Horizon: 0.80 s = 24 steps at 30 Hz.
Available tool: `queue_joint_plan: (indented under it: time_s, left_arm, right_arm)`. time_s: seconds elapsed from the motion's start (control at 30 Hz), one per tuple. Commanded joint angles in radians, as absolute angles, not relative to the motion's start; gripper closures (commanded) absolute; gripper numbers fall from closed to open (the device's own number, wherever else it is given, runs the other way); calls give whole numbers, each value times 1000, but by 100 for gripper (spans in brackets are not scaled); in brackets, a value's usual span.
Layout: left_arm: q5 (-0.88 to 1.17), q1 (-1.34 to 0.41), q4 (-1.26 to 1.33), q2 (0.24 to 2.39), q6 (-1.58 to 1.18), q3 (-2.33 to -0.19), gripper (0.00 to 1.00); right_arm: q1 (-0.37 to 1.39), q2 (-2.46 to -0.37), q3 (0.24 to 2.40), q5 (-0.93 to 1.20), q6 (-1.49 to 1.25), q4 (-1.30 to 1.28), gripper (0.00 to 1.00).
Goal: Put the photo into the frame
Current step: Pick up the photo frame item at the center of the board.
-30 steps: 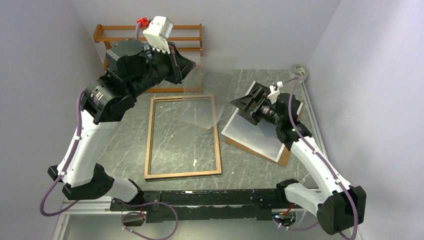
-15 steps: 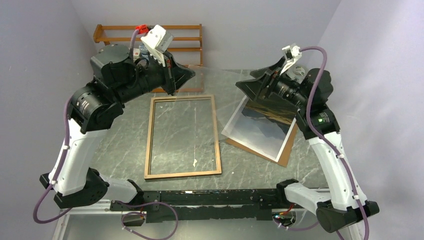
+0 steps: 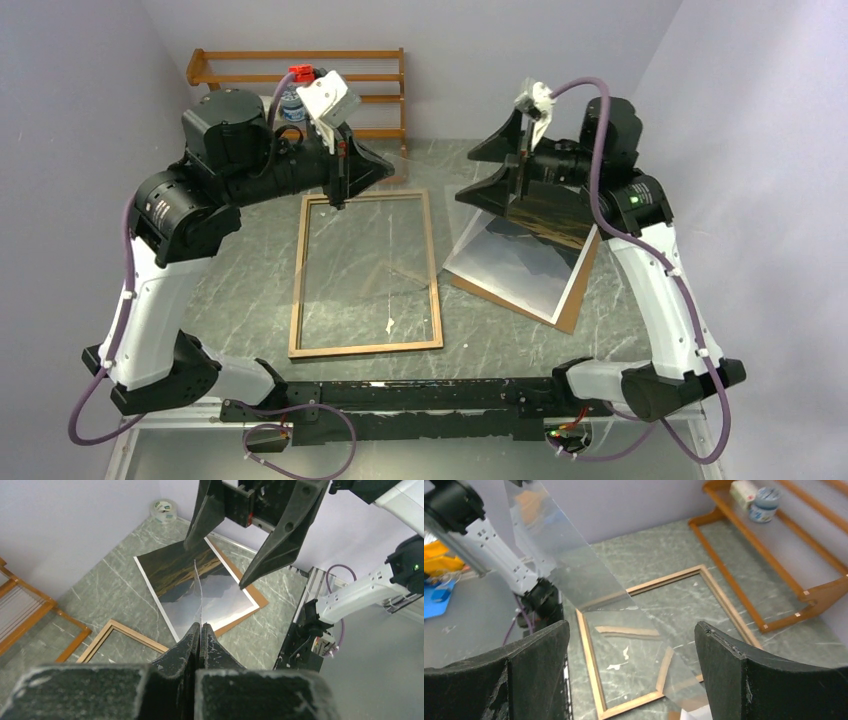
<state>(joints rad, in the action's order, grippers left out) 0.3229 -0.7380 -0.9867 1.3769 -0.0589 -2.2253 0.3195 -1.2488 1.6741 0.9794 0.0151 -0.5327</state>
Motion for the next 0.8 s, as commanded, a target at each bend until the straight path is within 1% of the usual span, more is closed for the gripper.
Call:
queue_joint_plan:
  time_s: [0.0,0.07,0.2,0.3,0.53,0.6,0.7,0.77]
  left_arm:
    - [394,-736,-968,1384,-12,-2260,97]
    - [409,-736,-971,1384,-12,-2260,97]
    - [443,-736,-979,1380,21,-2254,97]
    - [452,-734,-972,1368,16,-2239,97]
    - [491,-735,-950,1333,6,-2230,97]
    - [493,-735,-945,1324,6,-2226,98]
    - [491,-735,-945,1321,6,-2222,97]
    - [480,-735,-953,1321,6,-2225,97]
  right_arm:
    - [367,-1268,1705,1024,160,-673,2]
    - [373,-1282,1697,1016,169,-677,3]
    - [373,-1296,1643,1034,145,-607,8]
    - [375,-1309,1630,1043,153,-619,13]
    - [375,-1290,1570,1096,260,-708,46]
    - [374,-1294,1584,1126,305,-785,52]
    - [374,-1285,1582,1165,341,-827,56]
    - [374,-1277,1585,1182,363,-850,65]
